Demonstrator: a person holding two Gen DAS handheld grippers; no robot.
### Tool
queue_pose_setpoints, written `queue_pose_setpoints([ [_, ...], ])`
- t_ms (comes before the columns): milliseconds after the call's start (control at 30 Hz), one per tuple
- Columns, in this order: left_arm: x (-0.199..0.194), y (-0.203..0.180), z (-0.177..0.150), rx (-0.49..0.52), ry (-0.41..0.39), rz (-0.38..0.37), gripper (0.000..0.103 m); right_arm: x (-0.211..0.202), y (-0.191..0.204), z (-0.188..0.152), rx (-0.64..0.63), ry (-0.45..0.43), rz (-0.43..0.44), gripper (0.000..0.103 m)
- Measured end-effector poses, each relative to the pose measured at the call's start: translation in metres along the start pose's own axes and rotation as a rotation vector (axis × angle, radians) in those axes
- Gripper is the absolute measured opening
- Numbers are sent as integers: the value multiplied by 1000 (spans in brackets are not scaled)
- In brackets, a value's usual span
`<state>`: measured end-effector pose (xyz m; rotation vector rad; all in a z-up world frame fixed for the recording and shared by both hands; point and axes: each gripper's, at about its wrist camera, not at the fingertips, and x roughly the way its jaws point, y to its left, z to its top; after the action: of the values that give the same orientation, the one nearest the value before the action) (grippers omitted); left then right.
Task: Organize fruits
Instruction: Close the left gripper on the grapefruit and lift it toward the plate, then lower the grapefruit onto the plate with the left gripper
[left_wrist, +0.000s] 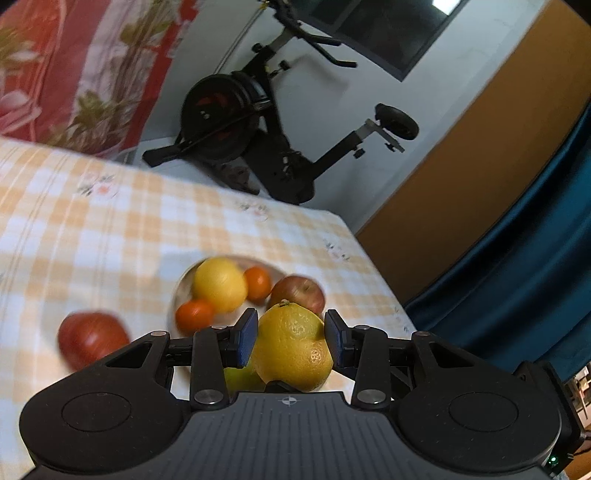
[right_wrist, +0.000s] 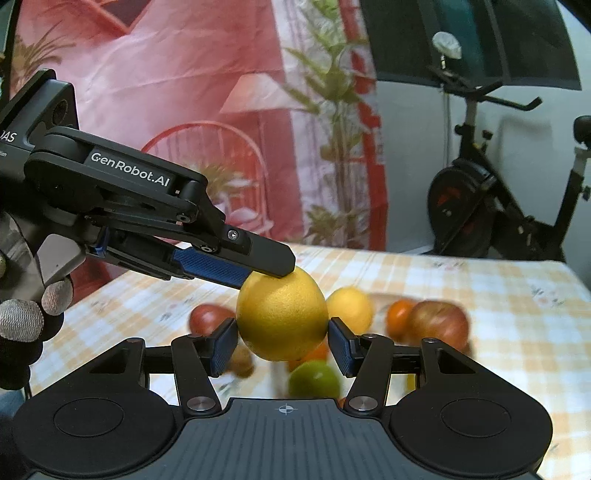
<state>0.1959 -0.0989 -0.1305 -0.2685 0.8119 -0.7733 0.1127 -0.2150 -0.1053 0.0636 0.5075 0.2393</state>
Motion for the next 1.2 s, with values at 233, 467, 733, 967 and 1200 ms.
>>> queue_pose_setpoints([
  [233,42,-4,15,-2,56,7,42,19,-34,7,0,35,-46,50],
  [467,79,6,15,-17,140,35,42,48,-53,-7,33,126,-76,50],
  [733,93,15,19,-36,161,43,43,62,-58,-10,44,165,-97,50],
  [967,99,20,19,-54,166,59,43,72,-51,-11,-14,189,-128,50],
  [1200,99,19,20,-58,160,65,42,80,-46,-10,-52,206,-154,50],
])
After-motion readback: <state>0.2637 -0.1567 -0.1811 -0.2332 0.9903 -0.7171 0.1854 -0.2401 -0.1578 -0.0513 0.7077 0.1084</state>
